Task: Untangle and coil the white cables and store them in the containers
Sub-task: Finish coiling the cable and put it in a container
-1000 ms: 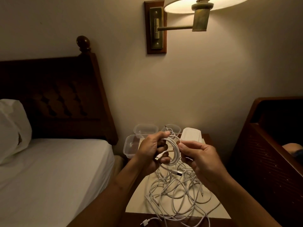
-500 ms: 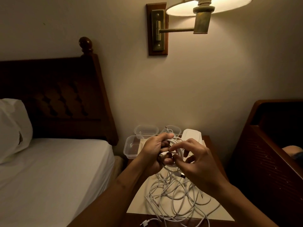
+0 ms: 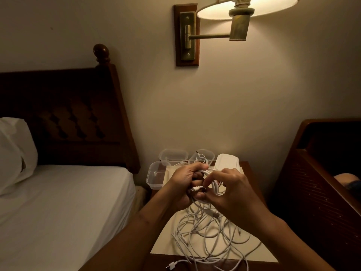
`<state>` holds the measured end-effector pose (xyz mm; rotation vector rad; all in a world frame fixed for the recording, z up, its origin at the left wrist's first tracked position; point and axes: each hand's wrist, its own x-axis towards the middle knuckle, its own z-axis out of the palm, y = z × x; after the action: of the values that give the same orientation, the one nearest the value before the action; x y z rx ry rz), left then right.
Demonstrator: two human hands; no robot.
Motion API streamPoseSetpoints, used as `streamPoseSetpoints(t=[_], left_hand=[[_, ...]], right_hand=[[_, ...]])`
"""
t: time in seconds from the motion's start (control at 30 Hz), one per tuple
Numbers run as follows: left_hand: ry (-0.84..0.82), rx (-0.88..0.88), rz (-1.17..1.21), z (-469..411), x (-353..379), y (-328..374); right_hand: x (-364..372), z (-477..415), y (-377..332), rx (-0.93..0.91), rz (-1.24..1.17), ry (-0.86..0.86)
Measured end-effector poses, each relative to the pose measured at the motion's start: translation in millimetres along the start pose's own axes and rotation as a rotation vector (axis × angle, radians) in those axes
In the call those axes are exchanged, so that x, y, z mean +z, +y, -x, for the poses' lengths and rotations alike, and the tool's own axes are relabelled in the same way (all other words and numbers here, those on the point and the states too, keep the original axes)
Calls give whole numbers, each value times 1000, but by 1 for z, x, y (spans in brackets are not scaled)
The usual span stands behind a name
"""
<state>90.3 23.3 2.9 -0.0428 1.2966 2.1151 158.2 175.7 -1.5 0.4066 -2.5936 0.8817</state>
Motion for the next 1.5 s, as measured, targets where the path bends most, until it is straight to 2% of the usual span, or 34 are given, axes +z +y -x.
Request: streamPoseSetpoints(t=[0.1, 0.27, 0.4, 0.63, 0.73, 0.83, 1.0, 1.17, 1.23, 1.3, 1.33, 1.43, 1.5], left_hand=[[7, 8, -42, 0, 0, 0], [7, 4, -118, -1, 0, 3], [-8, 27, -189, 0, 6, 5], [60, 31, -148, -4, 2, 0], [53, 23, -125, -3, -2, -3], [58, 13, -67, 0, -10, -3], [5, 8, 43, 8, -25, 3], [-63, 26, 41, 18, -23, 12], [-78, 33, -8, 21, -16, 15], [-73, 39, -42, 22, -10, 17], [-70, 41, -53, 23, -7, 19], [-54, 46, -97, 22, -1, 22], [-45, 51, -128, 22, 3, 24]], right_hand=[[5, 2, 3, -18, 102, 37], [3, 3, 1, -200, 312, 283], [6, -6, -3, -273, 1, 376], [4, -27, -6, -132, -464, 475], [2, -33, -3, -53, -671, 450], [-6, -34, 9, -18, -734, 346], [-14, -28, 32, -65, -652, 269], [-11, -26, 51, -436, -57, 298], [-2, -26, 51, -447, 216, 327], [6, -25, 43, -333, 269, 380], [9, -23, 35, -242, 148, 376], [11, -23, 17, 156, -553, 210], [12, -23, 12, 372, -911, 111]])
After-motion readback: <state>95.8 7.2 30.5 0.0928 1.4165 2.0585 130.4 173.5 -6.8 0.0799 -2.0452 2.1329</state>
